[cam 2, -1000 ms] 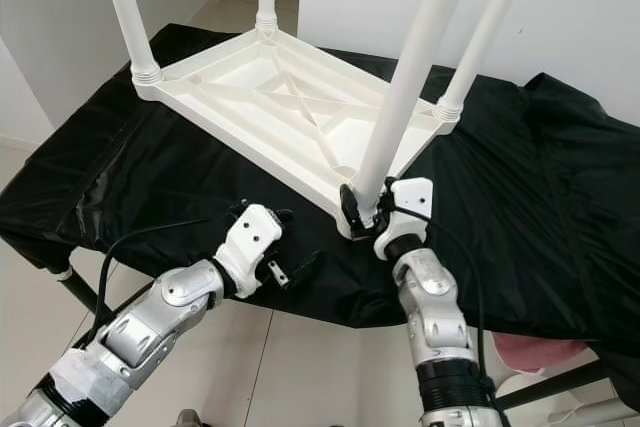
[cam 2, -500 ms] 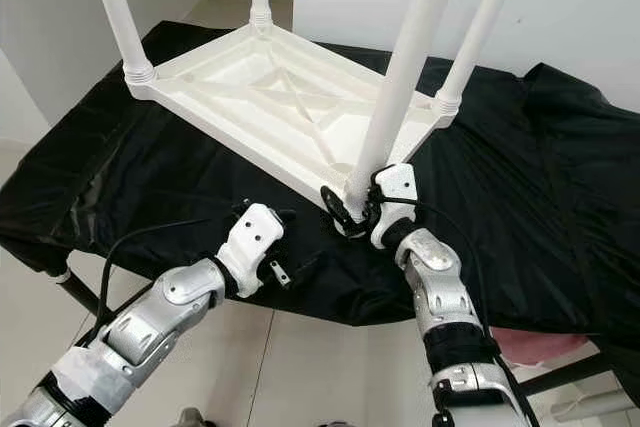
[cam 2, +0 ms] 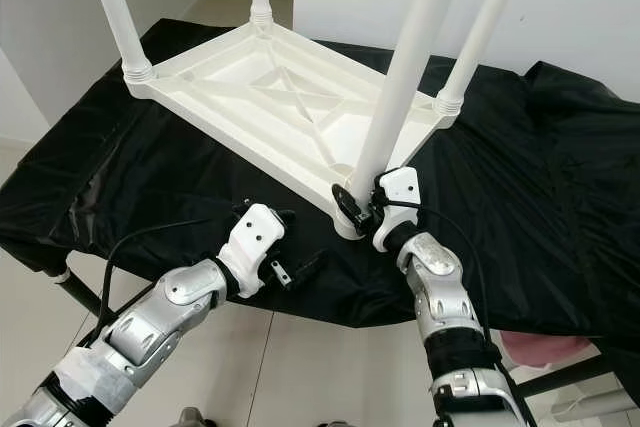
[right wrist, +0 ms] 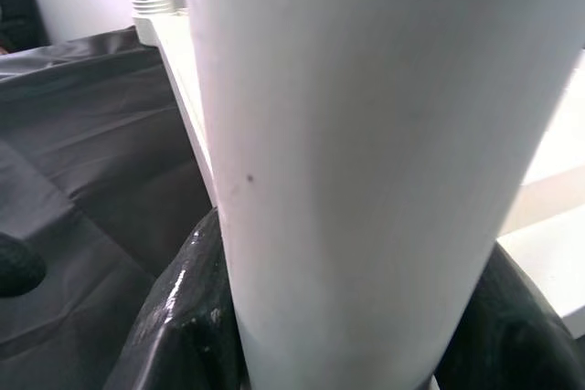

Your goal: Building children table

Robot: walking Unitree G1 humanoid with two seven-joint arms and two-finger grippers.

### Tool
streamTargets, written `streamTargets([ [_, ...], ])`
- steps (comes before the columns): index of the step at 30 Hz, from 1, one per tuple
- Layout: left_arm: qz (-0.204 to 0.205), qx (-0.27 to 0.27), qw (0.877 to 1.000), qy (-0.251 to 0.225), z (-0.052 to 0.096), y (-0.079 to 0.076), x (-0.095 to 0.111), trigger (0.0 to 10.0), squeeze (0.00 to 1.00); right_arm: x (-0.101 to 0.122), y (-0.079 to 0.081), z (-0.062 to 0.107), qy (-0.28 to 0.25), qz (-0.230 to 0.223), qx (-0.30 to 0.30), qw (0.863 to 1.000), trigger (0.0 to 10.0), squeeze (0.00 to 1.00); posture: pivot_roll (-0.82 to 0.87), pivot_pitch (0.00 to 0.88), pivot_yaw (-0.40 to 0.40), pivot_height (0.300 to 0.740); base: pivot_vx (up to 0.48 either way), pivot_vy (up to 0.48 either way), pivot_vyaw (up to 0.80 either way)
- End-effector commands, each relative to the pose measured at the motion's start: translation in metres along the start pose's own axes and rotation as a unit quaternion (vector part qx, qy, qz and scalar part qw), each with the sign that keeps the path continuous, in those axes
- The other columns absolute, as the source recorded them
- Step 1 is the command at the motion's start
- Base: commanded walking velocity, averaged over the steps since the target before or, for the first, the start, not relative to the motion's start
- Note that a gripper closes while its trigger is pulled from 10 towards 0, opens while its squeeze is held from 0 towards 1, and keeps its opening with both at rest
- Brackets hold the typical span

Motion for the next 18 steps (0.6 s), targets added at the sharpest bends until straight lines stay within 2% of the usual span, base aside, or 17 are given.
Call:
streamTargets([
  [1, -0.004, -0.086, 0.996, 0.000, 0.000, -0.015, 0.001, 10.0, 0.00, -0.005, -0.003, 0.004, 0.012, -0.004, -0.031, 0.999, 10.0, 0.00, -0.04, 0.110, -0.046, 0.740, 0.000, 0.000, 0.00],
  [3, -0.004, -0.086, 0.996, -0.001, 0.000, -0.014, 0.001, 10.0, 0.00, -0.006, -0.004, 0.005, 0.015, -0.003, -0.042, 0.999, 10.0, 0.00, -0.04, 0.110, -0.046, 0.740, 0.000, 0.000, 0.00],
  [4, -0.004, -0.085, 0.996, -0.001, 0.000, -0.014, 0.001, 10.0, 0.00, -0.007, -0.005, 0.006, 0.020, -0.009, -0.086, 0.996, 10.0, 0.00, -0.04, 0.111, -0.048, 0.740, 0.000, 0.000, 0.00],
  [5, -0.004, -0.085, 0.996, -0.001, 0.000, -0.014, 0.001, 10.0, 0.00, -0.007, -0.005, 0.006, 0.020, -0.009, -0.086, 0.996, 10.0, 0.00, -0.04, 0.111, -0.048, 0.740, 0.000, 0.000, 0.00],
  [7, -0.003, -0.085, 0.996, -0.001, 0.000, -0.014, 0.001, 10.0, 0.00, -0.007, -0.001, 0.009, 0.022, -0.019, -0.124, 0.992, 10.0, 0.00, -0.04, 0.110, -0.048, 0.740, 0.000, 0.000, 0.00],
  [9, -0.003, -0.085, 0.996, -0.001, 0.000, -0.014, 0.001, 10.0, 0.00, -0.007, -0.001, 0.009, 0.022, -0.019, -0.124, 0.992, 10.0, 0.00, -0.04, 0.110, -0.048, 0.740, 0.000, 0.000, 0.00],
  [12, -0.003, -0.084, 0.996, -0.001, 0.001, -0.014, 0.001, 10.0, 0.00, -0.007, 0.008, 0.013, 0.022, -0.026, -0.185, 0.982, 10.0, 0.00, -0.04, 0.110, -0.051, 0.740, 0.000, 0.000, 0.00],
  [15, -0.004, -0.083, 0.997, -0.001, 0.001, -0.014, 0.001, 10.0, 0.00, -0.008, 0.009, 0.014, 0.023, -0.023, -0.196, 0.980, 10.0, 0.00, -0.04, 0.110, -0.051, 0.740, 0.000, 0.000, 0.00],
  [18, -0.004, -0.082, 0.997, 0.000, 0.002, -0.014, 0.001, 10.0, 0.00, -0.010, 0.014, 0.017, 0.029, -0.056, -0.264, 0.962, 10.0, 0.00, -0.02, 0.119, -0.056, 0.740, 0.000, 0.000, 0.00],
])
Point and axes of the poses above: a point about 5 cm out from each wrist's last joint towards the gripper, its own z axis pointing back from the gripper into the wrist, its own x axis along the axis of the wrist's last joint, y = z × x, the point moved 4 cm from there along -z, pointing out of the wrist towards the gripper, and after that the axes turned 1 degree about z, right-handed, at the moved point
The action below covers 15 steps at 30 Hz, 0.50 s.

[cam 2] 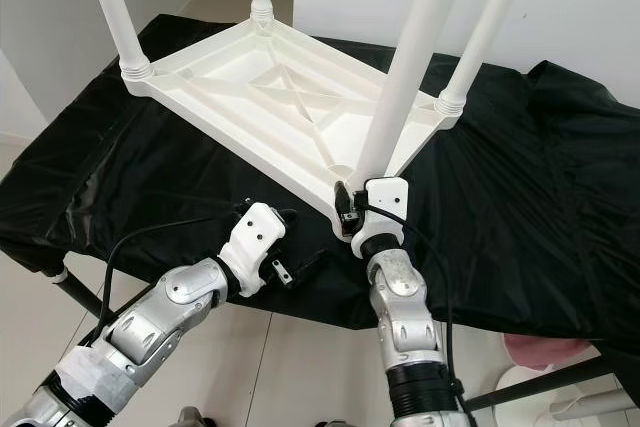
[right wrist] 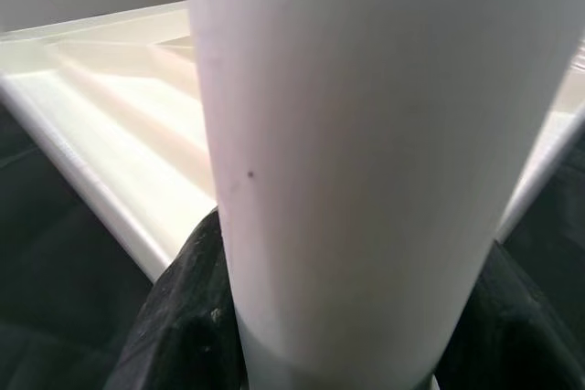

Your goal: Building children table

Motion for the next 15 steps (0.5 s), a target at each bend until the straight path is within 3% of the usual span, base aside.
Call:
streamTargets([
  [1, -0.002, -0.082, 0.997, 0.001, 0.002, -0.014, 0.000, 10.0, 0.00, -0.015, -0.010, 0.007, 0.033, -0.012, -0.051, 0.998, 10.0, 0.00, -0.02, 0.119, -0.056, 0.740, 0.000, 0.000, 0.00],
  [7, -0.001, -0.077, 0.997, 0.002, 0.004, -0.013, -0.001, 10.0, 0.00, -0.016, -0.003, 0.010, 0.039, -0.037, -0.042, 0.998, 10.0, 0.00, -0.01, 0.121, -0.062, 0.740, 0.000, 0.000, 0.00],
  [12, -0.001, -0.076, 0.997, 0.003, 0.005, -0.014, -0.001, 10.0, 0.00, -0.017, -0.004, 0.011, 0.041, -0.032, -0.040, 0.998, 10.0, 0.00, 0.00, 0.120, -0.063, 0.740, 0.000, 0.000, 0.00],
  [15, -0.001, -0.073, 0.997, 0.003, 0.005, -0.013, -0.001, 10.0, 0.00, -0.017, 0.006, 0.011, 0.044, -0.038, -0.016, 0.998, 10.0, 0.00, 0.00, 0.117, -0.062, 0.740, 0.000, 0.000, 0.00],
])
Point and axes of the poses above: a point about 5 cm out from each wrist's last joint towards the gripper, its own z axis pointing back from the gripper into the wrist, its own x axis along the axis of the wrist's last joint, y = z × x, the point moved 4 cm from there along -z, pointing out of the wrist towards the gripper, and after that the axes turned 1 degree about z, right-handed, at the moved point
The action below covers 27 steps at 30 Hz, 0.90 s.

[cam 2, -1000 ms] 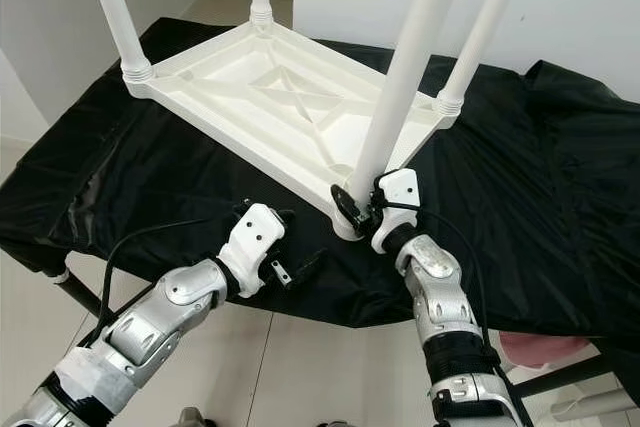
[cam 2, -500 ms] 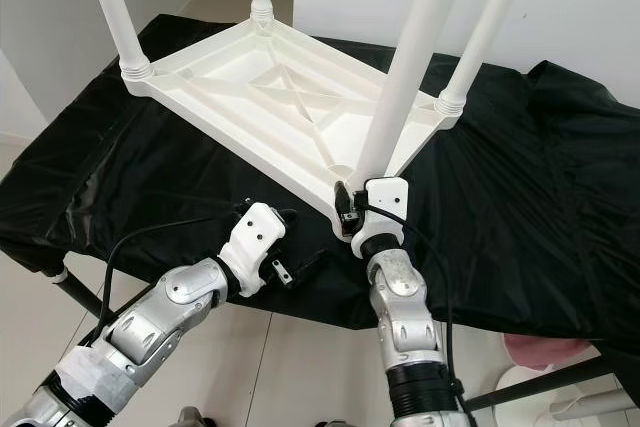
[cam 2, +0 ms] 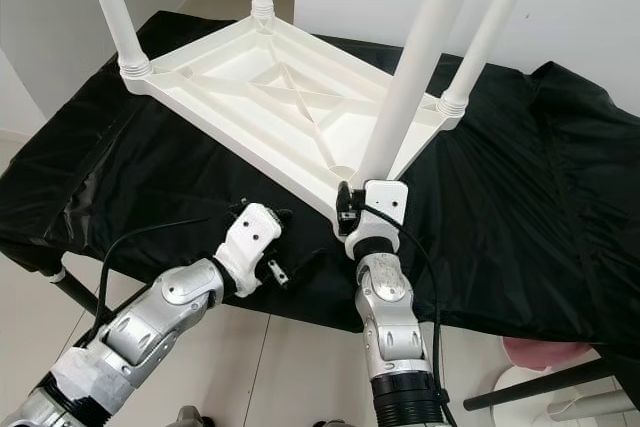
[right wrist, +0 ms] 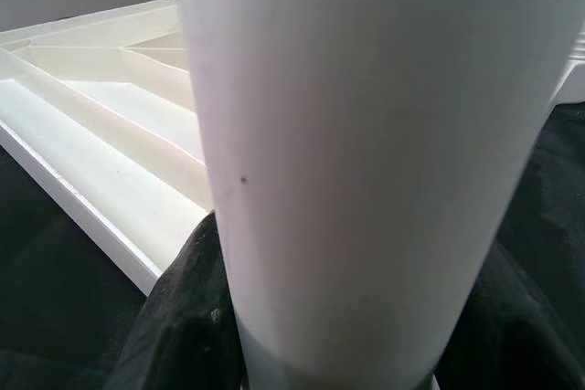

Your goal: Building children table

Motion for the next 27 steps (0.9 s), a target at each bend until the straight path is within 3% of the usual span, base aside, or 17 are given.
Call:
streamTargets([
  [1, 0.001, -0.076, 0.997, -0.003, 0.002, -0.015, 0.001, 10.0, 0.00, -0.019, 0.007, 0.007, 0.039, -0.019, 0.021, 0.999, 10.0, 0.00, 0.00, 0.115, -0.065, 0.740, 0.000, 0.000, 0.00],
  [3, 0.003, -0.073, 0.997, -0.004, 0.001, -0.014, 0.000, 10.0, 0.00, -0.020, 0.013, 0.008, 0.040, -0.022, 0.036, 0.998, 10.0, 0.00, 0.00, 0.115, -0.065, 0.740, 0.000, 0.000, 0.00],
  [4, 0.003, -0.071, 0.997, -0.004, 0.001, -0.014, -0.001, 10.0, 0.00, -0.019, 0.016, 0.008, 0.038, -0.014, 0.046, 0.998, 10.0, 0.99, 0.00, 0.115, -0.066, 0.740, 0.000, 0.000, 0.00],
  [5, 0.003, -0.069, 0.998, -0.005, 0.001, -0.014, -0.001, 10.0, 0.00, -0.019, 0.018, 0.009, 0.035, -0.015, 0.056, 0.998, 10.0, 1.00, 0.00, 0.114, -0.066, 0.740, 0.000, 0.000, 0.00],
  [8, 0.002, -0.063, 0.998, -0.009, 0.001, -0.014, 0.000, 10.0, 0.00, -0.017, 0.022, 0.011, 0.032, -0.020, 0.073, 0.997, 10.0, 1.00, 0.00, 0.114, -0.068, 0.740, 0.000, 0.000, 0.00],
  [13, 0.060, -0.008, 0.997, -0.043, 0.003, -0.001, 0.006, 10.0, 0.00, -0.017, 0.007, 0.011, 0.029, 0.014, 0.065, 0.997, 10.0, 1.00, -0.01, 0.112, -0.074, 0.740, 0.000, 0.000, 0.00],
  [18, 0.074, 0.007, 0.996, -0.043, 0.007, 0.003, 0.005, 10.0, 0.00, -0.017, 0.002, 0.013, 0.030, 0.015, 0.076, 0.997, 10.0, 1.00, -0.01, 0.111, -0.074, 0.740, 0.000, 0.000, 0.00],
  [19, 0.075, 0.014, 0.997, -0.034, 0.009, 0.005, 0.001, 10.0, 0.00, -0.017, -0.003, 0.014, 0.029, 0.012, 0.078, 0.996, 10.0, 0.00, -0.01, 0.103, -0.073, 0.740, 0.000, 0.000, 0.00],
  [22, 0.077, 0.033, 0.996, -0.026, 0.013, 0.010, -0.002, 10.0, 0.00, -0.017, -0.014, 0.016, 0.023, 0.018, 0.090, 0.996, 10.0, 0.00, -0.02, 0.103, -0.068, 0.740, 0.000, 0.000, 0.00],
  [27, 0.084, 0.026, 0.996, -0.022, 0.017, 0.011, -0.002, 10.0, 0.00, -0.016, -0.021, 0.015, 0.019, 0.023, 0.119, 0.992, 10.0, 0.00, -0.02, 0.096, -0.053, 0.740, 0.000, 0.000, 0.00],
])
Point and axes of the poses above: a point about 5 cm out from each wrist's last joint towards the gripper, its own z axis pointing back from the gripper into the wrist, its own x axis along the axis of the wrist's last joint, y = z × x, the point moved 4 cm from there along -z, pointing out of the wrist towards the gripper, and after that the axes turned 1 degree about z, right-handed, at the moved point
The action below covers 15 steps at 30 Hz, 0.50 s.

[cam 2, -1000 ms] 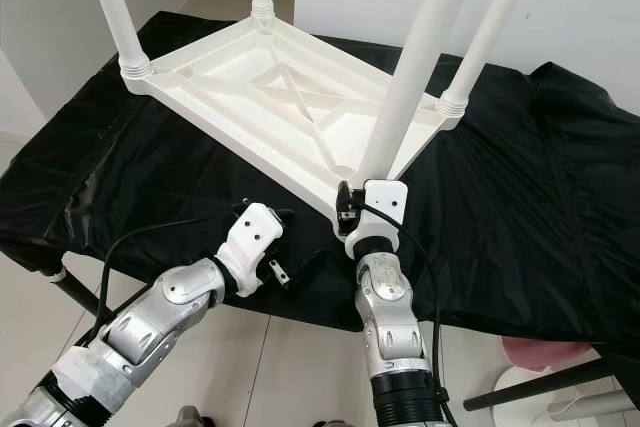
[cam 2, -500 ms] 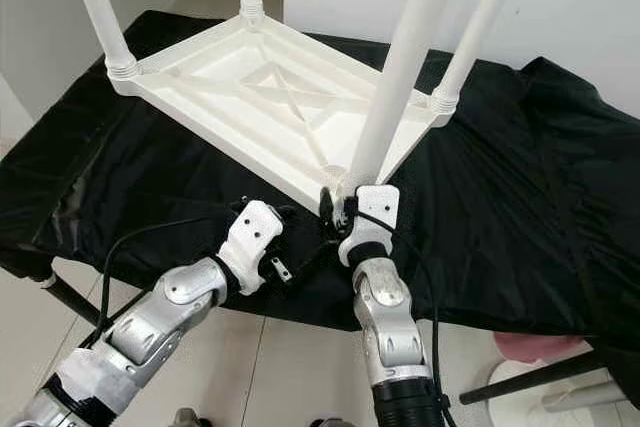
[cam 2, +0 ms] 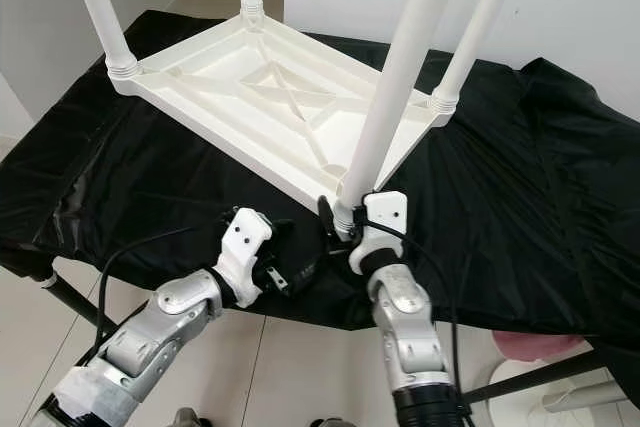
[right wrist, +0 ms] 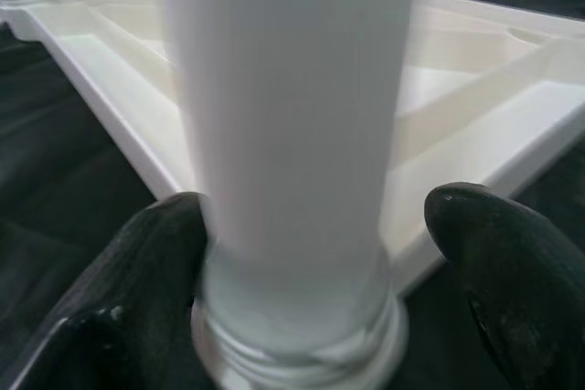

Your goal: Building children table

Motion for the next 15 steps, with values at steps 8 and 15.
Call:
streamTargets([
  [8, 0.002, -0.064, 0.998, 0.005, 0.011, -0.006, 0.006, 10.0, 0.00, 0.002, -0.008, -0.002, -0.004, 0.012, 0.102, 0.995, 10.0, 0.00, -0.01, 0.092, -0.044, 0.740, 0.000, 0.000, 0.00],
  [15, -0.021, -0.112, 0.993, 0.023, 0.019, -0.018, 0.008, 10.0, 0.00, 0.013, -0.007, -0.020, -0.007, 0.041, 0.188, 0.981, 10.0, 0.00, -0.02, 0.092, -0.042, 0.740, 0.000, 0.000, 0.00],
])
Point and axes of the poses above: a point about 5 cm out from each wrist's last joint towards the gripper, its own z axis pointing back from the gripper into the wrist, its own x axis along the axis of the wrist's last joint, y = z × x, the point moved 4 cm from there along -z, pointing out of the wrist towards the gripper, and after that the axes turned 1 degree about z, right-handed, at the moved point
